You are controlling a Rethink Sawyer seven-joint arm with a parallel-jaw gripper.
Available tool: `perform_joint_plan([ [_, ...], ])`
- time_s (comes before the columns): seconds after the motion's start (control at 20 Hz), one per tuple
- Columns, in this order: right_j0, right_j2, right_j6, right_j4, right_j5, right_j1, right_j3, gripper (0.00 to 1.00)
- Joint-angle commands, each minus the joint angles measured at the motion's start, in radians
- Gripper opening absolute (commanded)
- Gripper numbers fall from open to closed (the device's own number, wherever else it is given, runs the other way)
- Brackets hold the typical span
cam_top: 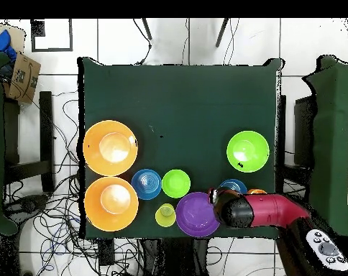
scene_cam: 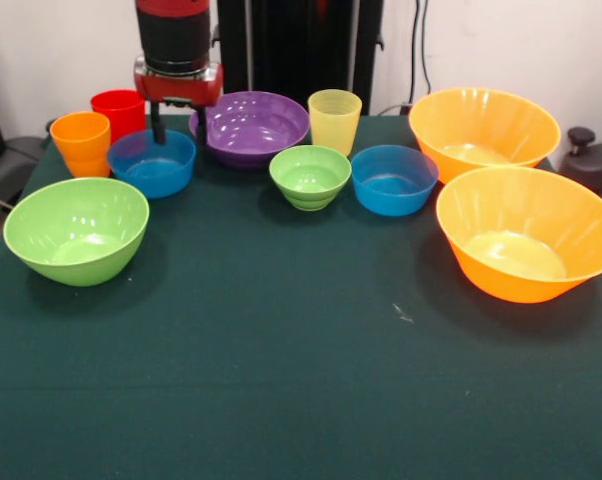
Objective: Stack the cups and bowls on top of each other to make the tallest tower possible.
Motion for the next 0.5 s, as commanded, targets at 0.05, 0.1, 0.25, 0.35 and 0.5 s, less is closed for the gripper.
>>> perform_joint_plan([
  [0.05, 0.018, 0.012, 0.01, -0.024, -0.005, 0.006, -0.076, 1.0],
  [0.1, 0.017, 0.013, 0.011, -0.026, -0.012, 0.01, -0.076, 1.0],
  [0.25, -0.007, 0.025, 0.004, -0.029, -0.035, 0.028, -0.077, 1.0],
  [0.35, -0.016, 0.034, 0.0, -0.027, -0.039, 0.034, -0.076, 1.0],
  [0.5, -0.026, 0.045, -0.002, -0.024, -0.045, 0.042, -0.075, 1.0],
])
